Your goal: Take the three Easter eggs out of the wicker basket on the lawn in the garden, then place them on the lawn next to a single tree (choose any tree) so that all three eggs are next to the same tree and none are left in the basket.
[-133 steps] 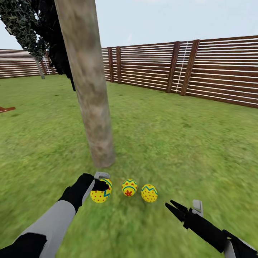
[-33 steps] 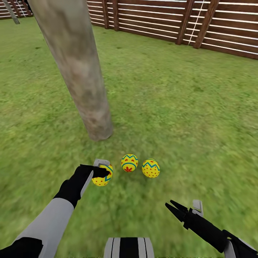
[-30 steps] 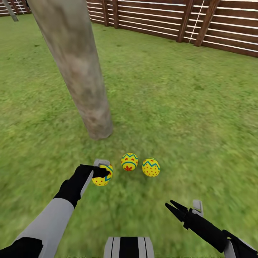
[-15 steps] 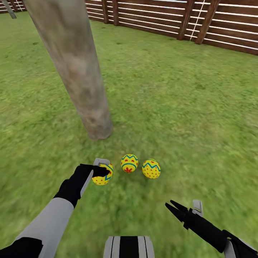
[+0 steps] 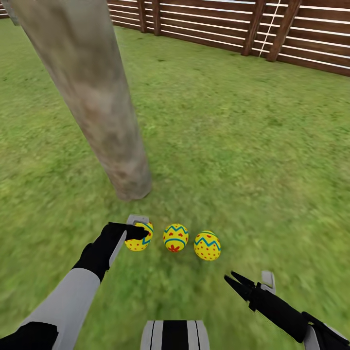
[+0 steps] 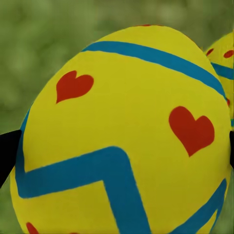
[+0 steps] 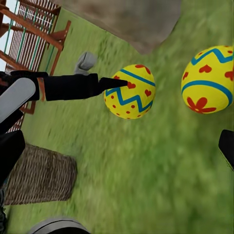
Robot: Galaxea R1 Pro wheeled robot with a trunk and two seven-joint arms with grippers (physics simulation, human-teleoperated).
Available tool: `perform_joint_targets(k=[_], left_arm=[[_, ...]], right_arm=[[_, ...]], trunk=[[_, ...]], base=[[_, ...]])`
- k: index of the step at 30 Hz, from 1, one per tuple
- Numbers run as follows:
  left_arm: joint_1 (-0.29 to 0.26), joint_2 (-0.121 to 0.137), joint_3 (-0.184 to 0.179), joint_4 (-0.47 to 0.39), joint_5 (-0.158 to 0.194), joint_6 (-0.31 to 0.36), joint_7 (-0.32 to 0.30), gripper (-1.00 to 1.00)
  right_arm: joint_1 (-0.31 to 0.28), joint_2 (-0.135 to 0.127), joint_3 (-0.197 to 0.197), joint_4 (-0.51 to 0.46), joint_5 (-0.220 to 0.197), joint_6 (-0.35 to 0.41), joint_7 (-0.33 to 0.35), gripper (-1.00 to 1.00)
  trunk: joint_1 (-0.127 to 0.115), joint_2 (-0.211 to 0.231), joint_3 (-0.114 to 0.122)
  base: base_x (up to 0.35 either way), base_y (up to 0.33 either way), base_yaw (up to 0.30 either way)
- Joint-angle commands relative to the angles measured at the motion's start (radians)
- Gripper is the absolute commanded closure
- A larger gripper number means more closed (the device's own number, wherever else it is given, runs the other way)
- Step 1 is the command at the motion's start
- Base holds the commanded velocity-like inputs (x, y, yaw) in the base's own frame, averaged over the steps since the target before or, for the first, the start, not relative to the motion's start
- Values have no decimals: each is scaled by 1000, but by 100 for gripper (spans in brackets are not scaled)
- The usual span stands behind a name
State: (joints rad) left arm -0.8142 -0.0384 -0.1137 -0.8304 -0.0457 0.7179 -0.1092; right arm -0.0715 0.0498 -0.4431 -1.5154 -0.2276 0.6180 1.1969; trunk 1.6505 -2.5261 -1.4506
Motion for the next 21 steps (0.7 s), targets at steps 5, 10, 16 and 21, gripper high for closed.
perform_joint_targets(k=[5,10,16,21], left_arm=[[0,0,0,-1,-5,5,-6,100],[0,0,0,-1,-5,4,-7,100],[0,0,0,-1,-5,3,-10,100],[0,0,0,-1,-5,5,-12,100]], right_arm=[[-1,1,-2,0,-3,8,2,-100],[-1,1,-2,0,-4,8,3,-100],[-1,1,-2,0,-3,8,3,-100],[-1,1,-2,0,-4,8,3,-100]], trunk=[[0,0,-1],[0,0,-1],[2,-1,-12],[3,-2,-24]], base=[[215,0,0],[25,0,0],[2,0,0],[0,0,0]])
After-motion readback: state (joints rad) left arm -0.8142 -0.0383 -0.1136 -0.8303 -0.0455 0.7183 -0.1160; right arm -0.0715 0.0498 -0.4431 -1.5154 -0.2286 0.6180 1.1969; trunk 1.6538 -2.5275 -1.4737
